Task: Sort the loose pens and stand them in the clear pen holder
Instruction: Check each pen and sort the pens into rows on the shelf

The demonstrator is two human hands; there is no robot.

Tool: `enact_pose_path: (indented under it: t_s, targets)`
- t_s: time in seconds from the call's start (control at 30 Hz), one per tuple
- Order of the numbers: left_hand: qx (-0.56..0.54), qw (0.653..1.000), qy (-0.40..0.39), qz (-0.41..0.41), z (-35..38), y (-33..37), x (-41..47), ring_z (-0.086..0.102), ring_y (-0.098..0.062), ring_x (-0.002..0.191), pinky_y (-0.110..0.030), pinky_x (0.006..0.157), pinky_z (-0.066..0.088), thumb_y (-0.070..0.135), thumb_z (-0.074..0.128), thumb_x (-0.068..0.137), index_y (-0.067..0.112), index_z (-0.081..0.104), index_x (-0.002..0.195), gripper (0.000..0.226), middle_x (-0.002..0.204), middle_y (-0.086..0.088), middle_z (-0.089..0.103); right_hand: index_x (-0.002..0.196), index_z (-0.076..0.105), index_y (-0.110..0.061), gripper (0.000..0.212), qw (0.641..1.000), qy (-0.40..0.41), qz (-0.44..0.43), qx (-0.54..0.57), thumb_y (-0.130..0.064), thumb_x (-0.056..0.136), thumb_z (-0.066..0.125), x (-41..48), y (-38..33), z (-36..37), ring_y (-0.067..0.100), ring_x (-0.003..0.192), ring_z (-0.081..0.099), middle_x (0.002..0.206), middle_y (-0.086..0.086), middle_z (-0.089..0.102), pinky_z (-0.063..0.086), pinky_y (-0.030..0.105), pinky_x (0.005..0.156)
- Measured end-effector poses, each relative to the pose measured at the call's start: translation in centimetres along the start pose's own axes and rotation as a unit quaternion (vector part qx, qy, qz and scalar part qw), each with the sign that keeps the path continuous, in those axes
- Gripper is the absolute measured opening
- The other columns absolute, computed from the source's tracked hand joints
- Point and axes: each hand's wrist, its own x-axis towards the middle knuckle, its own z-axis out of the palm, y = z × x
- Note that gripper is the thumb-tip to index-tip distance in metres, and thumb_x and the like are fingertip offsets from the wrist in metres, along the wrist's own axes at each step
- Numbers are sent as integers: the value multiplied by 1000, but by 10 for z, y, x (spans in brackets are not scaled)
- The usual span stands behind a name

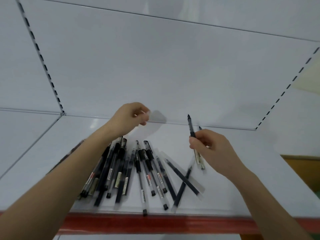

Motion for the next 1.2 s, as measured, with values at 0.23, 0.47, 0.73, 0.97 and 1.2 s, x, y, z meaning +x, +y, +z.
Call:
enact_pose_path:
  t_s: [0.23,0.47,0.73,0.97,1.2]
  targets:
    - [-428,903,41,-28,-1,56,-57,71,-17,70,-21,64,57,7,50,91,10,60,102,16,72,-4,72,79,64,-28,7,988,-1,-102,117,-29,84,59,-25,-47,1,4,43,48,50,-2,58,37,11,46]
    - [-469,880,70,-18,-2,69,-73,71,-14,71,-20,64,57,11,51,89,11,61,96,12,74,-6,73,79,62,-33,16,978,-61,-166,112,-42,77,49,-42,-65,13,5,38,38,43,-1,46,35,16,41]
    - [-463,884,67,-4,-1,70,-79,69,-12,69,-18,61,54,8,50,90,14,63,98,16,72,-2,71,77,64,-32,16,978,-41,-169,113,-40,77,50,-48,-68,11,14,38,40,43,2,46,39,26,42]
    - [-435,898,65,21,3,69,-82,56,-6,61,-15,61,49,15,57,78,15,64,96,19,72,4,68,78,67,-28,9,981,6,-135,141,-27,79,58,-46,-69,1,5,37,41,48,16,48,34,8,41]
    - [-451,890,68,25,2,67,-80,56,-5,58,-14,59,48,18,63,75,13,58,82,10,71,1,72,77,66,-27,9,981,-16,-136,136,-31,78,59,-47,-69,3,4,37,42,46,13,49,34,8,43]
